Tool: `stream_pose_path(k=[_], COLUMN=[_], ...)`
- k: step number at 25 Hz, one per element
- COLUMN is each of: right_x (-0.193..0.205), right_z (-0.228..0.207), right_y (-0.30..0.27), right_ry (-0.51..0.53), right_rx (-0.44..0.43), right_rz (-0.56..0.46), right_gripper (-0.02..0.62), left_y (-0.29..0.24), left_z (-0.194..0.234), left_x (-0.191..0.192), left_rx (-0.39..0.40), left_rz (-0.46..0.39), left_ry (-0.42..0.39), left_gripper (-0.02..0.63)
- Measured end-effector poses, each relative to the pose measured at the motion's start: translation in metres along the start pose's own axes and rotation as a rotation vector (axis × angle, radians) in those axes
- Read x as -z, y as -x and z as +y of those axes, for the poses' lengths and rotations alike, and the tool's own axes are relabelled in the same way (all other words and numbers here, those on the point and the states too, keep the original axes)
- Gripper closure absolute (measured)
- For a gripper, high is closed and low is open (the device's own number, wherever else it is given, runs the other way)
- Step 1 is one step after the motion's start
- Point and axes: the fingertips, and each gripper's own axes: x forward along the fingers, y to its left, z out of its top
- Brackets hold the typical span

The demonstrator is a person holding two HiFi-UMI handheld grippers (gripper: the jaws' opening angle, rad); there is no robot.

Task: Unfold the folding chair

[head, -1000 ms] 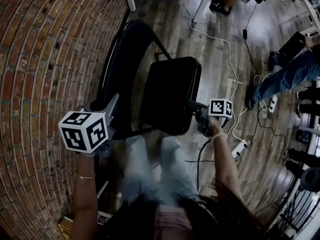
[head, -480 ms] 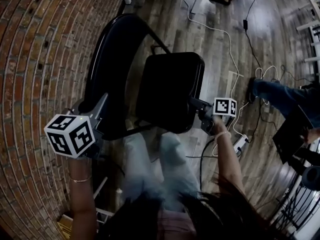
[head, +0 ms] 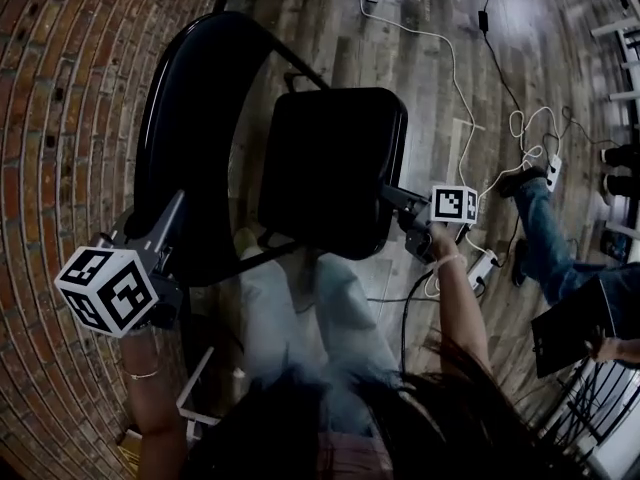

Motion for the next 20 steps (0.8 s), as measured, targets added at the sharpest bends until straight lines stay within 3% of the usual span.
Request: stream_pose_path(k=[14,20], right_x=[0.000,-0.002], right_z=[-0.054,-0.065], right_y=[0.022,0.025], right_ry=[-0.023,-0.030], right_rx=[0.037,0.007], right_rz=[0.018,0.016], right_gripper=[0.396,0.393], left_y=[-0.014,-0.019], left_z=[-0.015,-0.020], left_x=[0.010,0.012], left_rx=[0.003,0.005], left_rz=[0.030,0.032], left_ry=[0.010,0.014], left_gripper=[0.546,0.546])
